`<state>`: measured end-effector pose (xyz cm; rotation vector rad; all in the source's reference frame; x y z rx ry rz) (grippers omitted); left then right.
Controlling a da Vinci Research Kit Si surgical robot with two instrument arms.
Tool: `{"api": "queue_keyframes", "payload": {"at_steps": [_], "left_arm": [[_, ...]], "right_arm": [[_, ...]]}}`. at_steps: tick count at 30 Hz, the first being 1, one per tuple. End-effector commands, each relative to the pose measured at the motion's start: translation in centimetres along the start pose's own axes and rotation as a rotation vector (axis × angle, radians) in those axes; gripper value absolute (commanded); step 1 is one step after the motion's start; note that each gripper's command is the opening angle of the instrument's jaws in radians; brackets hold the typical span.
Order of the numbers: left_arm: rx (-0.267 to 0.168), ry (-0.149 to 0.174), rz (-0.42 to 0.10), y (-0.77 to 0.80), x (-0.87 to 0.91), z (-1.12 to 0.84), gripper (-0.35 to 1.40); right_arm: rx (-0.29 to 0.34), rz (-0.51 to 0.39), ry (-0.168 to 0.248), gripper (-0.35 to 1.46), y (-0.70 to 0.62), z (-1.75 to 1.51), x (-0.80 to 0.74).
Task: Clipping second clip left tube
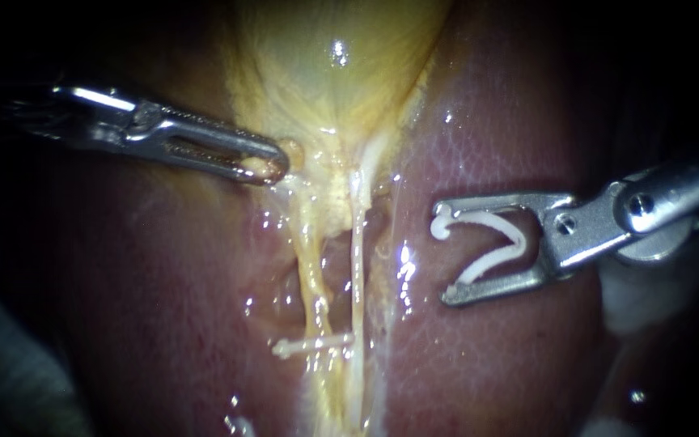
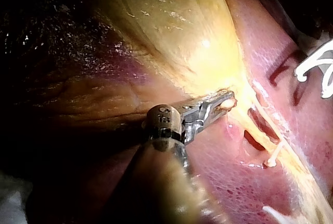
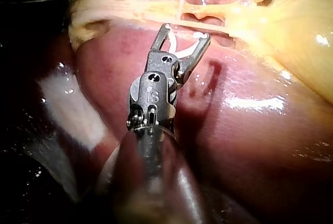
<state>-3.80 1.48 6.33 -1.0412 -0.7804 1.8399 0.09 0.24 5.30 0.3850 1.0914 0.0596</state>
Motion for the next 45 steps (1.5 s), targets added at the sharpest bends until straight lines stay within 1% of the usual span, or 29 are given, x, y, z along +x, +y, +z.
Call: {"api": "queue_keyframes", "payload": {"at_steps": [1,5,8,12,16,20,27,31,39,44,45], "left_arm": [[-0.001,0.000,0.000,0.00,0.00,0.00,-0.35],[-0.004,-0.002,-0.002,0.03,0.03,-0.06,-0.35],[-0.010,-0.009,-0.007,0.10,0.07,-0.15,-0.35],[-0.013,0.020,-0.018,0.24,0.22,-0.37,-0.35],[-0.002,0.045,-0.006,0.34,0.36,-0.62,-0.35],[0.003,0.059,-0.002,0.38,0.43,-0.79,-0.35],[0.006,0.060,0.003,0.38,0.41,-0.78,-0.35],[0.006,0.060,0.004,0.38,0.41,-0.78,-0.35],[0.006,0.060,0.004,0.38,0.41,-0.78,-0.35],[0.006,0.060,0.004,0.38,0.41,-0.79,-0.35],[0.006,0.060,0.004,0.38,0.41,-0.79,-0.35]], "right_arm": [[0.000,0.000,0.000,0.50,0.00,0.00,0.00],[0.000,0.000,0.000,0.50,0.00,0.00,0.00],[0.000,0.000,0.000,0.50,0.00,0.00,0.00],[0.000,0.000,0.000,0.50,0.00,0.00,0.00],[0.000,0.000,0.000,0.50,0.00,0.00,0.00],[0.000,0.000,0.000,0.50,0.00,0.00,0.00],[0.000,0.000,0.000,0.50,-0.01,0.00,0.01],[0.005,-0.006,0.002,0.50,-0.02,0.04,0.04],[0.030,0.063,0.013,0.50,-0.08,0.23,0.16],[0.050,0.104,0.020,0.49,-0.11,0.43,0.19],[0.057,0.125,0.022,0.49,-0.11,0.50,0.19]]}}
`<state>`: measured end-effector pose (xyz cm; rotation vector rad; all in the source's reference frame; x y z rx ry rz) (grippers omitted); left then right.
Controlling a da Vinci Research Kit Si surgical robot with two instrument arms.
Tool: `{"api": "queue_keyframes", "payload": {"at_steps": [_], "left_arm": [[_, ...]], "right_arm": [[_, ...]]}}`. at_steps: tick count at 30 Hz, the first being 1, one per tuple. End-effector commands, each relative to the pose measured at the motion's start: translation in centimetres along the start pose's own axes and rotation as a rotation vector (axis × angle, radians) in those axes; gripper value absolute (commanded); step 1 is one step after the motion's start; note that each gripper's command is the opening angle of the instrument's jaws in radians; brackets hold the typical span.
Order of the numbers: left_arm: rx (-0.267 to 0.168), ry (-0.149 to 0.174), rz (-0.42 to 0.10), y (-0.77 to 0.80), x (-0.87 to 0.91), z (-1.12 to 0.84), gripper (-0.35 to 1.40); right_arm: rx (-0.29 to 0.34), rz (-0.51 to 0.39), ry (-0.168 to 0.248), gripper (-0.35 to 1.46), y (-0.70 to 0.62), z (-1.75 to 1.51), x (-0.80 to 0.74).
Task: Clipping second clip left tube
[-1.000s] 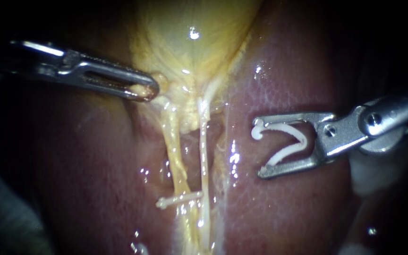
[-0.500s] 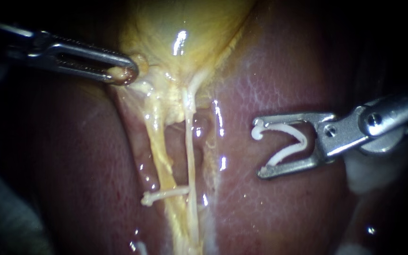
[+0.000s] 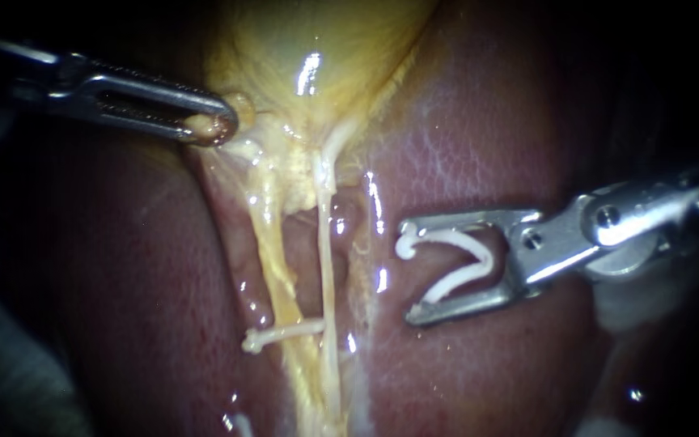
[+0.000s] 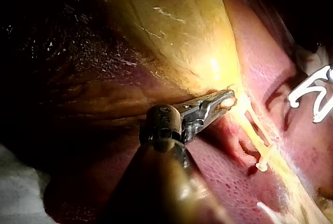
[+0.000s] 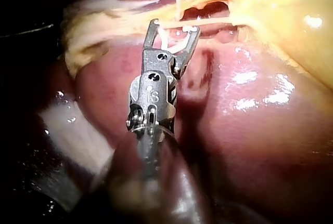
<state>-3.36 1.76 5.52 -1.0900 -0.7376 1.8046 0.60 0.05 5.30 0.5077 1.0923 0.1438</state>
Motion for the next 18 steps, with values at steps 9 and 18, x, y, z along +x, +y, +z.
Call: {"api": "queue_keyframes", "payload": {"at_steps": [9,18], "left_arm": [[-0.001,-0.001,-0.001,0.01,0.00,-0.02,-0.35],[-0.001,-0.001,0.000,0.01,0.00,-0.02,-0.35]], "right_arm": [[0.053,0.109,0.012,0.48,-0.01,0.50,-0.07],[0.095,0.191,0.052,0.46,0.11,0.85,-0.22]]}}
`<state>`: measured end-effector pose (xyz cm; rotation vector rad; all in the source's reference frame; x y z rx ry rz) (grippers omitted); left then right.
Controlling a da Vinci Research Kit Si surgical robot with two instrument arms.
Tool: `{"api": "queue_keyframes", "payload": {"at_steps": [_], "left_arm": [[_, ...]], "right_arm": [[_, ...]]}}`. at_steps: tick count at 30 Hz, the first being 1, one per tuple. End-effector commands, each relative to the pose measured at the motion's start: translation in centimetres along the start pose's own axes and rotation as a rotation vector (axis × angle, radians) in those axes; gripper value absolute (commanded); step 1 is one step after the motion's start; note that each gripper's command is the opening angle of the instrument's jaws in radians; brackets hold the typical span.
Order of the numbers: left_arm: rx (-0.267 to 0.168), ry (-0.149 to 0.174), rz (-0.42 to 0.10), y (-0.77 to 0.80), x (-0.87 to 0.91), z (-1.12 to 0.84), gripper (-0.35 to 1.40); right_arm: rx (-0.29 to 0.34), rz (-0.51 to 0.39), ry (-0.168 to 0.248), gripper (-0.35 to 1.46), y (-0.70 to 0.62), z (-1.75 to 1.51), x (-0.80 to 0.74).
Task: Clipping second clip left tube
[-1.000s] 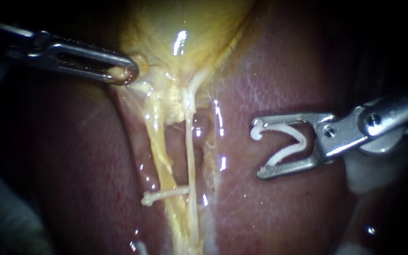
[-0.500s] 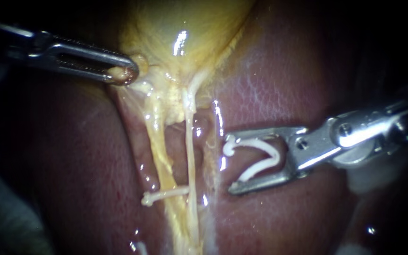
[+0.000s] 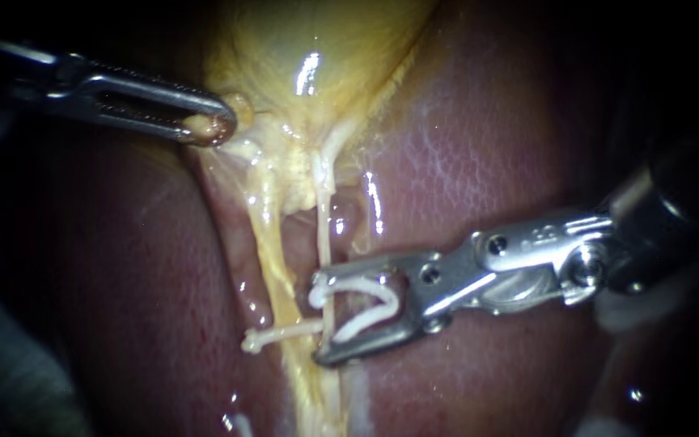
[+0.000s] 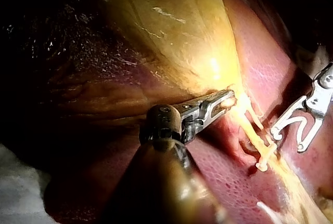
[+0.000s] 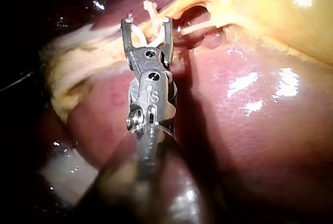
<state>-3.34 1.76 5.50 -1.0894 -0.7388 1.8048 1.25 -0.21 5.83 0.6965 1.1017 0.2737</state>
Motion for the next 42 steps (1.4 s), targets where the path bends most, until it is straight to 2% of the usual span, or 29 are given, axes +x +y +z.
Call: {"api": "queue_keyframes", "payload": {"at_steps": [1,13,18,22,26,36,42], "left_arm": [[0.000,0.000,0.000,0.00,0.00,0.00,-0.35],[0.000,0.000,0.000,0.01,-0.01,-0.01,-0.35],[0.000,0.000,0.000,0.01,-0.01,-0.01,-0.35],[0.000,0.000,0.000,0.01,-0.01,-0.01,-0.35],[0.000,0.000,0.000,0.01,-0.01,-0.01,-0.35],[0.000,0.000,0.000,0.01,-0.01,-0.02,-0.35],[0.000,0.000,0.000,0.01,-0.01,-0.02,-0.35]], "right_arm": [[0.001,0.005,0.002,0.46,0.02,0.01,-0.02],[0.007,0.112,0.021,0.47,0.34,0.16,-0.46],[0.009,0.145,0.035,0.47,0.42,0.19,-0.58],[0.019,0.170,0.062,0.47,0.48,0.19,-0.61],[0.037,0.205,0.106,0.47,0.53,0.19,-0.61],[0.107,0.233,0.141,0.47,0.60,0.32,-0.62],[0.145,0.238,0.144,0.47,0.60,0.49,-0.64]]}}
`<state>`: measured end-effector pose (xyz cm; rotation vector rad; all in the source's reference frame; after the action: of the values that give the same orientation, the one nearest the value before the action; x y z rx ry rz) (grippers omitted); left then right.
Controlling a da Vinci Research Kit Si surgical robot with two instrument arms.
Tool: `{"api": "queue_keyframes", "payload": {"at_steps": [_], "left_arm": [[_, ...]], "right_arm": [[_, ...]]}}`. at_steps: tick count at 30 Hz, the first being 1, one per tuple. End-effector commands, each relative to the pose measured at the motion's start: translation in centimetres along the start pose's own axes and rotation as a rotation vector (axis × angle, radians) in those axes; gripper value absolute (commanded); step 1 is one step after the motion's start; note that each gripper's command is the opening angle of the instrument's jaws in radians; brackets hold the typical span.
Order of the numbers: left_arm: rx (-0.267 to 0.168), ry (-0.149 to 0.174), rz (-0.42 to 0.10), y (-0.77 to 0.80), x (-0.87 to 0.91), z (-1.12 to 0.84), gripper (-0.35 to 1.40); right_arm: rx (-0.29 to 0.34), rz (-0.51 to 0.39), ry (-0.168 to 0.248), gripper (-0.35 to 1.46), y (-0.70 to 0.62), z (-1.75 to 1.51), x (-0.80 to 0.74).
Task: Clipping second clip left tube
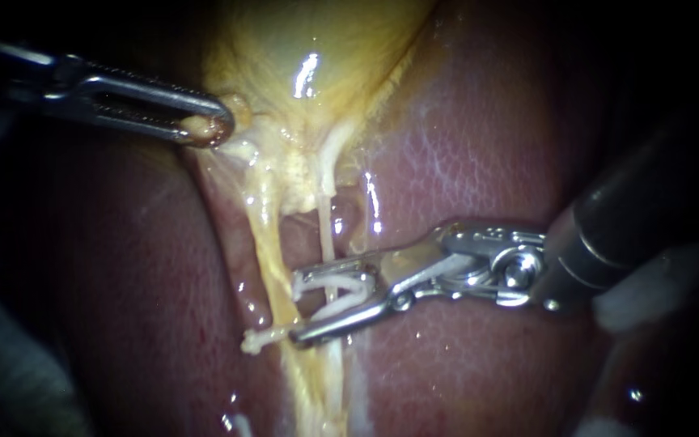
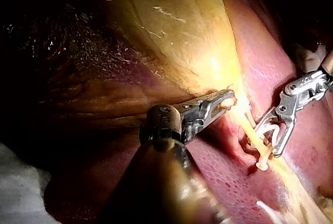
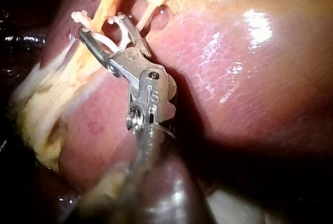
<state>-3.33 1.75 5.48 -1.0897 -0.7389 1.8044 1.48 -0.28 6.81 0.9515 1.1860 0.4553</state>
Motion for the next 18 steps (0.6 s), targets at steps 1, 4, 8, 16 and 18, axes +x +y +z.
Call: {"api": "queue_keyframes", "payload": {"at_steps": [1,4,8,16,18], "left_arm": [[0.000,0.000,0.000,0.00,0.00,0.00,-0.35],[0.002,0.001,0.000,0.00,0.00,0.00,-0.35],[0.003,0.001,0.000,0.00,0.00,-0.01,-0.35],[0.003,0.001,-0.001,0.00,0.00,-0.01,-0.35],[0.003,0.001,-0.001,0.00,0.00,-0.01,-0.35]], "right_arm": [[0.005,0.004,0.002,0.47,0.00,0.03,-0.01],[0.026,0.009,0.007,0.47,0.01,0.10,-0.01],[0.045,0.016,0.021,0.46,0.01,0.17,0.02],[0.052,0.026,0.045,0.46,0.03,0.32,0.08],[0.053,0.026,0.048,0.46,0.03,0.34,0.10]]}}
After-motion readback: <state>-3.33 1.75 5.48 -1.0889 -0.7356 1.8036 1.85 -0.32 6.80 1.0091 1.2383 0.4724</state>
